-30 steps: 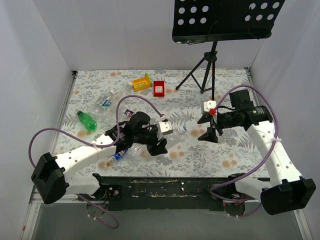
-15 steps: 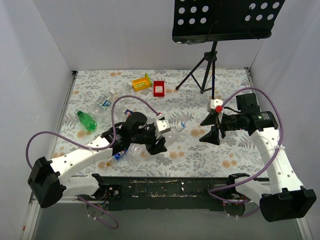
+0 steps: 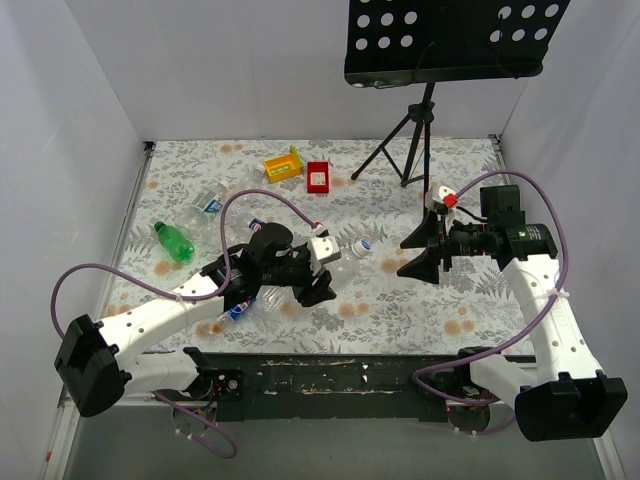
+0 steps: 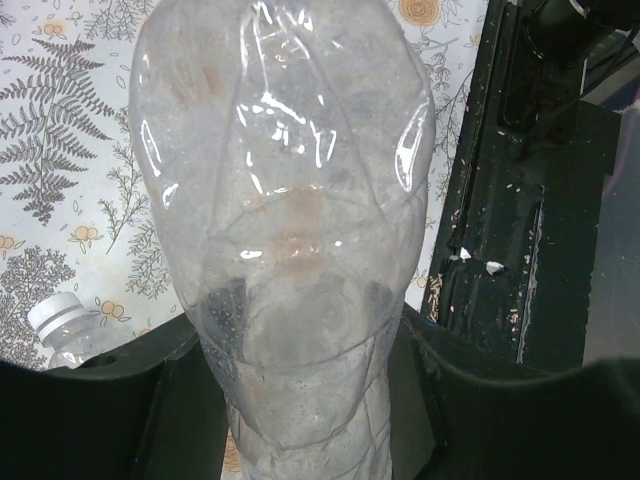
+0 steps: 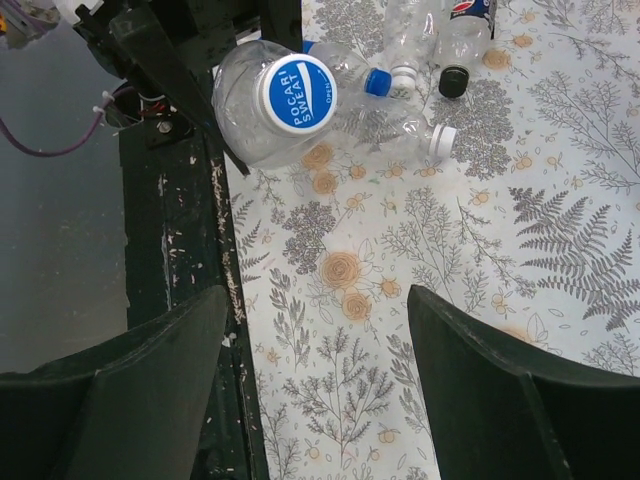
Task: Unscrew the bottle caps
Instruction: Unscrew the bottle cap from the plastic bottle.
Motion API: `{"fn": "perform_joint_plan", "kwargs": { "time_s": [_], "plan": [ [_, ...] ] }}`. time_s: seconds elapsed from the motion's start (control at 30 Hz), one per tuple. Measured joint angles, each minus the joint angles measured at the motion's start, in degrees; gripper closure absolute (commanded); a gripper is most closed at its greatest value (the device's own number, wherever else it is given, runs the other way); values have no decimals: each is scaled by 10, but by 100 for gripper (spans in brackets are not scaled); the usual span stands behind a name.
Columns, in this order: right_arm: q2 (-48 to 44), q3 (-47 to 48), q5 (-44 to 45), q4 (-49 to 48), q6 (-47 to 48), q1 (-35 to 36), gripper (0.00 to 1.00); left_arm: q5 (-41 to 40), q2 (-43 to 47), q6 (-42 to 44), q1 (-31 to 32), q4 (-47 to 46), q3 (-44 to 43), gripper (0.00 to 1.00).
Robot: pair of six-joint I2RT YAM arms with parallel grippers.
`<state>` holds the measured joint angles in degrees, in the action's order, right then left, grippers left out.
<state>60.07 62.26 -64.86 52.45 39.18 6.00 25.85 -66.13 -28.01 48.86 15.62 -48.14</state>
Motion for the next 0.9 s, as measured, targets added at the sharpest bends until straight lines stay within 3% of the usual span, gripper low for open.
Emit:
{"fn": "perform_joint_plan", "kwargs": {
  "time_s": [0.9],
  "plan": [
    [50, 7, -32, -11, -41, 0, 21, 0, -21, -15, 0, -24, 0, 97]
  ]
}}
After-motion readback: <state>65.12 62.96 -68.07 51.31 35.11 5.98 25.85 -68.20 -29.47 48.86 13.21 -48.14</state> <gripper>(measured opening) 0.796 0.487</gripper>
